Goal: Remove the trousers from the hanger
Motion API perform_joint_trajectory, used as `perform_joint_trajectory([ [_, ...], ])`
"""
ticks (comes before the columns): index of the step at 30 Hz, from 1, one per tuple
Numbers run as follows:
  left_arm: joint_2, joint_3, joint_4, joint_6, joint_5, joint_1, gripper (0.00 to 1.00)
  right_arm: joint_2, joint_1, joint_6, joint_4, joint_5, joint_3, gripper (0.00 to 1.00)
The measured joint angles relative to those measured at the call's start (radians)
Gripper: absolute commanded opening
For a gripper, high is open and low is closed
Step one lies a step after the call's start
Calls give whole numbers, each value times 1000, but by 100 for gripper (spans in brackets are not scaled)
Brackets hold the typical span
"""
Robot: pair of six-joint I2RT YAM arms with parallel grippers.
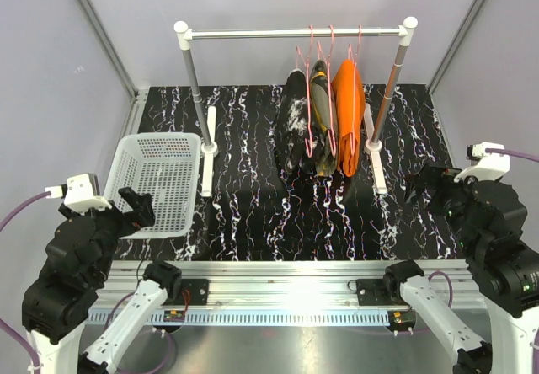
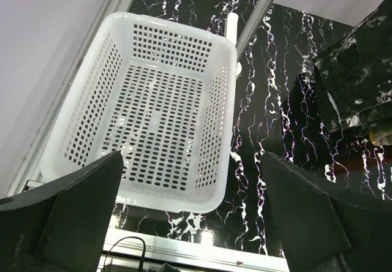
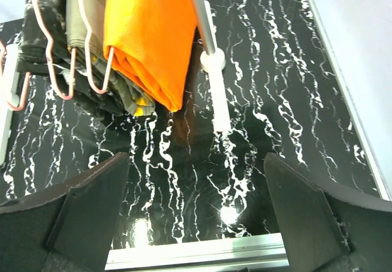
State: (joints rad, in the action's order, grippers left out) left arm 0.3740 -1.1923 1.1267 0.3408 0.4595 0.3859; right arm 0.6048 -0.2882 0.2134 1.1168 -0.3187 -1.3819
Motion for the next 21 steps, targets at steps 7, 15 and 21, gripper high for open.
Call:
perform_joint_trajectory([
  [7, 0, -28, 1, 8, 1, 0, 99, 70, 0, 2, -55, 111, -39, 100],
  [15, 3, -39, 1, 12, 0, 0, 99, 393, 0, 64, -179, 434, -262, 99],
  [21, 12, -49, -1, 18, -10, 0, 99, 629, -48, 119, -232, 517, -362, 84],
])
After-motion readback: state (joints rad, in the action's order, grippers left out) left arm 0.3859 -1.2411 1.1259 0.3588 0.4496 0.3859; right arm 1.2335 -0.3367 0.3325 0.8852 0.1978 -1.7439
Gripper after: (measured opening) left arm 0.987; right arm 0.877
